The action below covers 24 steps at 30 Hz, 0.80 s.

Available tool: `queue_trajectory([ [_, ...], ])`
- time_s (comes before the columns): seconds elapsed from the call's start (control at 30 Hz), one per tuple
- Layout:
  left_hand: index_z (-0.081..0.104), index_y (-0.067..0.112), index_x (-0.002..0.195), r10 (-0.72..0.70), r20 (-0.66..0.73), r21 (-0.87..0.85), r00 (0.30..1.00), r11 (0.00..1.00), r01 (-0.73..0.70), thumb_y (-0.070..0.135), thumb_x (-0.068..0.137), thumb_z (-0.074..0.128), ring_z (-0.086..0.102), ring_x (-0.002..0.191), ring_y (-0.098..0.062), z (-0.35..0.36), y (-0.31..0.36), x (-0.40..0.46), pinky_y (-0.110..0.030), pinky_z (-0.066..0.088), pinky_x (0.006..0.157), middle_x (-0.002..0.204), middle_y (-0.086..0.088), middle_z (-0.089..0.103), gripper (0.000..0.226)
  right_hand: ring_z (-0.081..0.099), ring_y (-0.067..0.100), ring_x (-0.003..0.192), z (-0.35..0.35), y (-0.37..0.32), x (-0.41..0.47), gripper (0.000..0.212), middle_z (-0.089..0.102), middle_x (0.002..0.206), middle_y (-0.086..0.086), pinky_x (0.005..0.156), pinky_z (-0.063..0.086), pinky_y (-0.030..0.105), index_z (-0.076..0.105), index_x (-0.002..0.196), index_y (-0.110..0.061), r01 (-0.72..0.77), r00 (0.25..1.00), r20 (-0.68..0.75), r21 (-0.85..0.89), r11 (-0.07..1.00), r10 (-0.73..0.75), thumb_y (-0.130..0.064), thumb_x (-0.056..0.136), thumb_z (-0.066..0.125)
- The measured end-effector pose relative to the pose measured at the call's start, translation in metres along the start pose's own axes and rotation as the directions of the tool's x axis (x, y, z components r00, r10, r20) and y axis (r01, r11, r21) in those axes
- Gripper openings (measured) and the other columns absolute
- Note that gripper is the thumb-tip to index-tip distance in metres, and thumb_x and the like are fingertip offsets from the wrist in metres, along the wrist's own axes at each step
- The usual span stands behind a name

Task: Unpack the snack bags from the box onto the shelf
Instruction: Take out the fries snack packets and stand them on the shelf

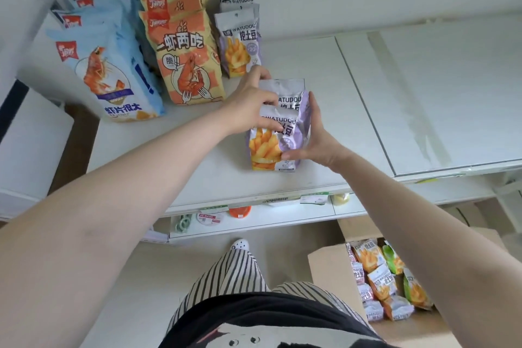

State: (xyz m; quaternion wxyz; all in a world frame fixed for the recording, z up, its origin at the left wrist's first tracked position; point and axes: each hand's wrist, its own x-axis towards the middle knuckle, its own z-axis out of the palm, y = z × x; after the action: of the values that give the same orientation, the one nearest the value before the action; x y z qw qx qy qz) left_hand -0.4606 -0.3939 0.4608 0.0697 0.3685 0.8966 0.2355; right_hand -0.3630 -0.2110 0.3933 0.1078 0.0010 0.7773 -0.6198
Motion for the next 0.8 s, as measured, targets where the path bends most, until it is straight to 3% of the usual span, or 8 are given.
queue_trajectory([
  [0.1, 0.069, 0.024, 0.086, -0.052, 0.005, -0.133, 0.999, 0.990, 0.052, 0.039, 0.067, 0.083, 0.025, 0.134, -0.023, -0.003, 0.007, 0.000, -0.024, 0.015, 0.107, 0.136, -0.007, 0.030, 0.027, -0.005, 0.003, 0.149, 0.007, 0.011, 0.004, 0.145, -0.009, 0.157, -0.012, 0.123, 0.014, 0.046, -0.018, 0.153, -0.011, 0.061, 0.996, -0.067, 0.001, 0.998, -0.060, -0.011, 0.058, 0.091],
  [0.17, 0.070, 0.025, 0.084, -0.089, 0.032, -0.126, 0.996, 0.988, 0.092, 0.038, 0.073, 0.079, 0.024, 0.135, -0.025, -0.007, 0.011, 0.002, -0.023, 0.012, 0.102, 0.141, -0.004, 0.036, 0.019, 0.000, 0.003, 0.147, 0.010, 0.011, 0.007, 0.142, -0.001, 0.154, -0.011, 0.123, 0.015, 0.045, -0.012, 0.154, -0.009, 0.072, 0.989, -0.126, -0.011, 0.997, -0.073, -0.012, 0.058, 0.093],
  [0.27, 0.068, 0.020, 0.079, -0.128, 0.001, -0.103, 0.992, 0.987, 0.127, 0.035, 0.077, 0.076, 0.029, 0.132, -0.028, -0.003, 0.014, 0.003, -0.021, 0.015, 0.093, 0.137, -0.003, 0.047, 0.018, 0.001, 0.011, 0.150, 0.017, 0.012, 0.007, 0.149, -0.001, 0.159, -0.008, 0.122, 0.017, 0.048, -0.014, 0.154, -0.019, 0.139, 0.978, -0.147, -0.071, 0.988, -0.149, -0.038, 0.053, 0.095],
  [0.37, 0.060, 0.028, 0.068, -0.155, -0.053, -0.171, 0.986, 0.975, 0.144, 0.035, 0.075, 0.078, 0.038, 0.125, -0.028, 0.008, 0.011, 0.000, -0.030, 0.026, 0.101, 0.122, -0.004, 0.054, 0.021, 0.008, 0.024, 0.151, 0.024, 0.021, 0.010, 0.149, -0.002, 0.164, -0.001, 0.117, 0.025, 0.057, -0.010, 0.153, -0.030, 0.213, 0.964, -0.135, -0.135, 0.968, -0.230, -0.050, 0.049, 0.095],
  [0.53, 0.055, 0.035, 0.062, -0.210, -0.142, -0.401, 0.967, 0.906, 0.138, 0.034, 0.075, 0.078, 0.051, 0.092, -0.018, 0.014, 0.006, -0.003, -0.036, 0.039, 0.091, 0.086, 0.003, 0.051, 0.026, 0.037, 0.016, 0.131, 0.005, 0.013, 0.014, 0.131, 0.031, 0.143, 0.000, 0.102, 0.038, 0.017, 0.015, 0.152, -0.011, 0.207, 0.942, -0.210, -0.250, 0.946, -0.261, -0.022, 0.051, 0.098],
  [0.63, 0.056, 0.037, 0.059, -0.249, -0.143, -0.406, 0.958, 0.897, 0.173, 0.055, 0.066, 0.072, 0.054, 0.095, -0.019, 0.018, 0.007, -0.002, -0.038, 0.039, 0.090, 0.085, 0.005, 0.055, 0.025, 0.044, 0.016, 0.119, -0.003, 0.011, 0.023, 0.123, 0.040, 0.130, -0.001, 0.098, 0.041, 0.021, 0.025, 0.147, -0.009, 0.180, 0.958, -0.164, -0.293, 0.939, -0.235, -0.023, 0.049, 0.097],
  [0.73, 0.058, 0.038, 0.083, -0.191, -0.189, -0.449, 0.963, 0.889, 0.089, 0.046, 0.071, 0.076, 0.053, 0.110, -0.021, 0.012, 0.005, -0.001, -0.033, 0.036, 0.093, 0.101, 0.006, 0.059, 0.024, 0.045, 0.018, 0.128, -0.003, 0.009, 0.024, 0.124, 0.043, 0.133, -0.001, 0.106, 0.045, 0.040, 0.027, 0.146, -0.019, 0.127, 0.971, -0.168, -0.241, 0.962, -0.170, -0.044, 0.044, 0.093],
  [0.8, 0.049, 0.027, 0.119, -0.237, -0.204, -0.581, 0.950, 0.810, 0.077, 0.034, 0.075, 0.079, 0.040, 0.129, -0.015, 0.006, -0.002, -0.010, -0.027, 0.030, 0.101, 0.132, 0.004, 0.048, 0.054, 0.047, 0.020, 0.126, -0.004, 0.010, 0.024, 0.123, 0.043, 0.132, 0.003, 0.104, 0.047, 0.045, 0.028, 0.145, -0.022, 0.102, 0.974, -0.176, -0.216, 0.971, -0.141, -0.047, 0.042, 0.092],
])
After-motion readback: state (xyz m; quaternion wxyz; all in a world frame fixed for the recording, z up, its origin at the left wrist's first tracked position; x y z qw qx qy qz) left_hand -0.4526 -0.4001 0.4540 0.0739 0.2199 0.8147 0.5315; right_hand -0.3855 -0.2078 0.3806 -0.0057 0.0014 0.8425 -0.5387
